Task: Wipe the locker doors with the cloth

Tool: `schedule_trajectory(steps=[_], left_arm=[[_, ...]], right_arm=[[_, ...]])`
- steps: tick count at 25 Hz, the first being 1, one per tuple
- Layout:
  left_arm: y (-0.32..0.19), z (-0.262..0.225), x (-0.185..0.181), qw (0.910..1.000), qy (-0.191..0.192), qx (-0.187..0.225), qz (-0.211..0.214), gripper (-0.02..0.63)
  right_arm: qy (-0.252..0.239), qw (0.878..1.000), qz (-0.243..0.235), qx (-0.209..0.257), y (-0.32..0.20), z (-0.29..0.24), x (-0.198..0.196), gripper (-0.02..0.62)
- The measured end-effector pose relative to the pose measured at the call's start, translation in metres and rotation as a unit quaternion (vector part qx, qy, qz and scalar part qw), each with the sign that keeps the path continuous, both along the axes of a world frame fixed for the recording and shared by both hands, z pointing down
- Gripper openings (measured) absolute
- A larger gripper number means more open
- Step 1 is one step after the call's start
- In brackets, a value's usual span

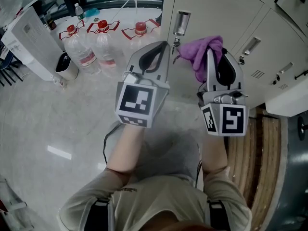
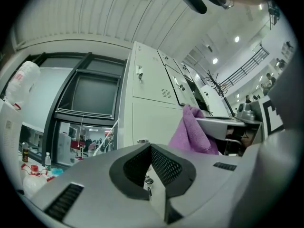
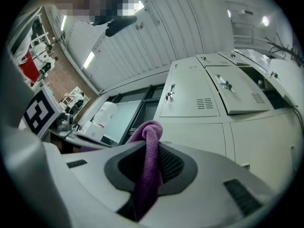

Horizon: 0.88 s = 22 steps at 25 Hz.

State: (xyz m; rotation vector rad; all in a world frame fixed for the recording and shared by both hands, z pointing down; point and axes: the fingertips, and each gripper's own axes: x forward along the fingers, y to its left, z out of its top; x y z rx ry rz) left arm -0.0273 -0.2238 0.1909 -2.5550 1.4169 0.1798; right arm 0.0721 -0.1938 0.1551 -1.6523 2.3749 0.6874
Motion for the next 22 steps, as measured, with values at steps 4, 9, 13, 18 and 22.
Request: schedule_trajectory(steps=[4,9,13,18,22], left_arm=[[-0.006,-0.012,0.004,1.0,-0.003,0.003,0.008,0.002],[-0.02,-0.036,-0.001,0.9998,0.0,0.016,0.008,0.002],[-0.03,-0.052,-0.005,0.9996,-0.003,0.029,0.007,0.002],[-0.043,-0.071,-0.016,0.9993,0.004,0.038,0.006,0.002],[-0.055,-0.077,-0.021,0.9993,0.0,0.038,0.002,0.002]], right_arm=[[0.019,1.0,-0.011,0.021,-0.014,-0.03,-0.01,0.052],[0.033,0.998,-0.018,0.04,-0.04,-0.071,-0.023,0.052],[0.042,0.998,-0.022,0.043,-0.061,-0.089,-0.035,0.052],[0.057,0.998,-0.011,0.04,-0.084,-0.1,-0.043,0.052],[0.05,0.998,-0.01,0.026,-0.105,-0.104,-0.045,0.052]])
